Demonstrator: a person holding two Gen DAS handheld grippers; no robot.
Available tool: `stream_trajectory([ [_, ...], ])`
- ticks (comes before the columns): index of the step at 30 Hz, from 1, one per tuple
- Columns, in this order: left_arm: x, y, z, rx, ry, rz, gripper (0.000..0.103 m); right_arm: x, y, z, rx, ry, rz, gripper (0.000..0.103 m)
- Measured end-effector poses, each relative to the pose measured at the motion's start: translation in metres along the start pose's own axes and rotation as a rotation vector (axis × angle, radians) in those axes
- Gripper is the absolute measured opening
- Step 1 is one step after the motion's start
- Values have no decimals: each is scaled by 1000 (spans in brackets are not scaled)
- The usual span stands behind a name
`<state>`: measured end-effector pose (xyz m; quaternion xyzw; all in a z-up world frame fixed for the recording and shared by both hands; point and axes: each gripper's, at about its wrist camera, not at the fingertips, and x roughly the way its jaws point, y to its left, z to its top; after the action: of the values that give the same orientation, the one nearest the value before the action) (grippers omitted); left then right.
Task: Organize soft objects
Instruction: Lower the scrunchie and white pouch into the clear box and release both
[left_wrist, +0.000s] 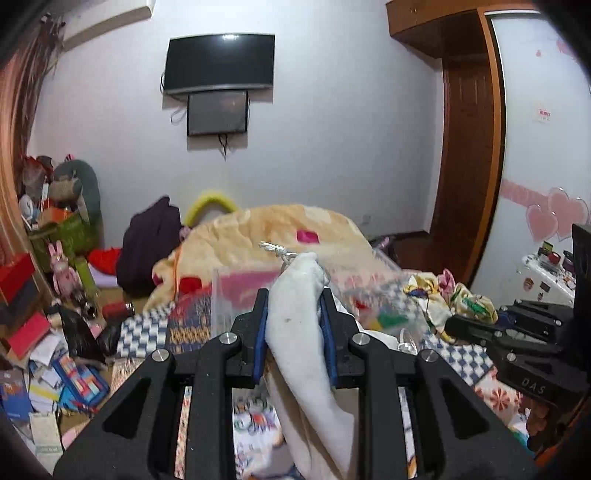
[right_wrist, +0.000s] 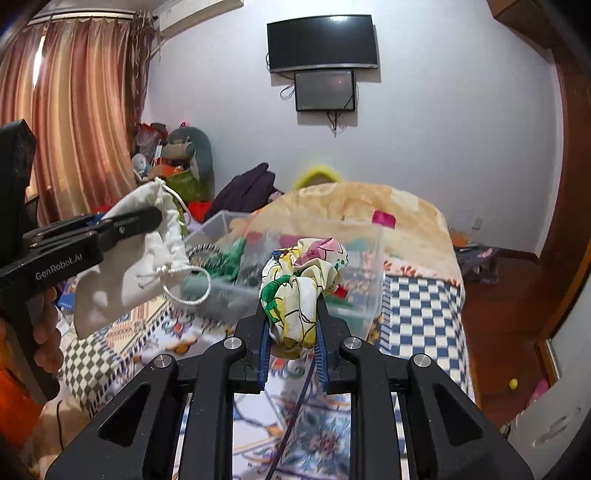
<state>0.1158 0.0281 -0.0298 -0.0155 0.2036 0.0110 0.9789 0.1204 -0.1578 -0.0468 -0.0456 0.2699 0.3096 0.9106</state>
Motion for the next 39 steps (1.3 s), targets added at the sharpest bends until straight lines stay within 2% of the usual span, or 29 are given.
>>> stream_trajectory([
  [6,18,3,18,-20,-9,10,25,8,-2,18,0,-39,-9,18],
  [13,56,11,22,-35,15,81,25,26,-5,28,8,-44,-25,19],
  [21,95,23,24,-75,48,117,25,54,-6,27,13,15,-3,19],
  [28,128,22,11,-73,132,104,27,76,-7,20,12,75,5,21],
  [30,132,21,7,-65,151,102,29,83,-7,19,4,100,10,25],
  [31,134,21,3,-61,158,96,30,85,-7,17,0,112,10,30],
  [33,133,20,0,-55,164,89,37,85,-7,14,-8,118,-4,38],
  [35,131,19,-2,-47,165,89,52,83,-7,13,-11,114,-16,50],
  [37,126,18,-4,-38,161,87,60,80,-8,13,-5,110,-19,57],
  [39,121,18,-4,-29,155,85,62,74,-7,14,-8,102,-26,58],
])
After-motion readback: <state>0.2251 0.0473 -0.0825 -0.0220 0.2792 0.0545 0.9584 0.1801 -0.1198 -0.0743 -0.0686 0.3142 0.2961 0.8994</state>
